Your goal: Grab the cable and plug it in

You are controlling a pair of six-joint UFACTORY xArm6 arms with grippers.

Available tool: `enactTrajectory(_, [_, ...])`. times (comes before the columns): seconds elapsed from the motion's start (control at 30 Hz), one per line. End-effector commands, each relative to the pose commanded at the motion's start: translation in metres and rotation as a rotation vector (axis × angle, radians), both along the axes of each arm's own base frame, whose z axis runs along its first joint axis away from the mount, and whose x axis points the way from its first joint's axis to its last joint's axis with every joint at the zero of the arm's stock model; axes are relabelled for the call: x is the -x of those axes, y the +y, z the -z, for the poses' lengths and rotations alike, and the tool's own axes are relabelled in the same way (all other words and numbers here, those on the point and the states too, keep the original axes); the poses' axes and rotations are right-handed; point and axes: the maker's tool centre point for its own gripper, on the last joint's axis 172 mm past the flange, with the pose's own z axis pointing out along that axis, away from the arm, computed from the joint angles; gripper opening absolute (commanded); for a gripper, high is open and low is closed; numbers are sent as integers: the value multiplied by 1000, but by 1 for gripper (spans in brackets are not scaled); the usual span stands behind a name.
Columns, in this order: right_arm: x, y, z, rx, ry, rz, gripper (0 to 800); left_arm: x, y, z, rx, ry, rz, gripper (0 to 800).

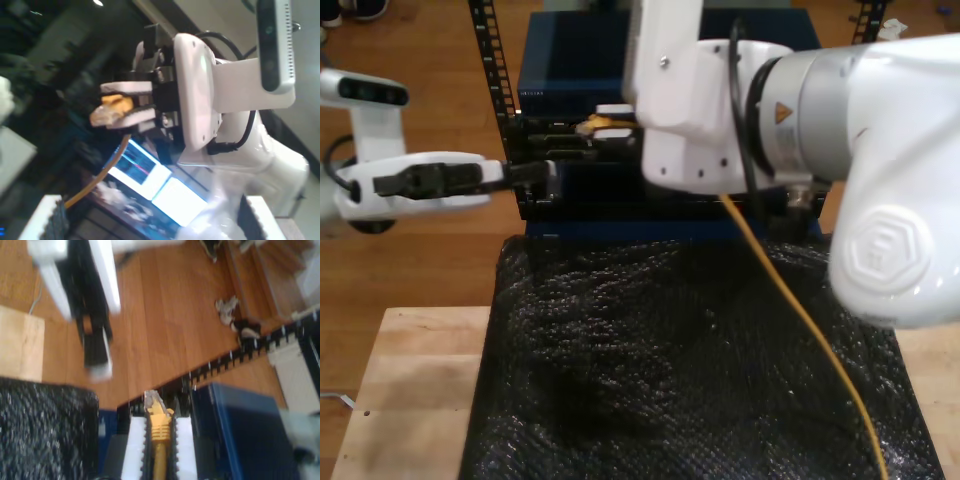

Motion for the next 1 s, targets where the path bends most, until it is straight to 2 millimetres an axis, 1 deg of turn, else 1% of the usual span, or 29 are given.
enactTrajectory(0.1, [-9,-19,8,10,34,33,0,-7,17,-6,-28,-32,-40,795])
enactTrajectory(0.23, [-22,-55,21,30,95,88,0,-8,35,-7,-88,-60,-65,795])
enactTrajectory(0.33, [-26,-74,33,48,136,112,0,-11,50,5,-173,-69,-98,795])
enactTrajectory(0.4, [-26,-81,39,60,154,119,0,-12,58,14,-244,-83,-125,795])
enactTrajectory(0.53, [-28,-99,54,76,201,141,0,-6,68,35,-355,-118,-136,795])
enactTrajectory(0.67, [-22,-112,77,117,259,140,0,-4,89,55,-477,-157,-176,795])
enactTrajectory(0.73, [-21,-117,85,128,274,147,0,-1,98,62,-535,-192,-179,795])
enactTrajectory(0.83, [-23,-124,103,146,315,156,0,8,114,72,-626,-249,-161,795])
enactTrajectory(0.9, [-24,-128,111,157,328,161,0,15,126,79,-692,-283,-140,797])
enactTrajectory(1.0, [-25,-136,122,172,345,175,0,30,139,88,-795,-337,-88,798])
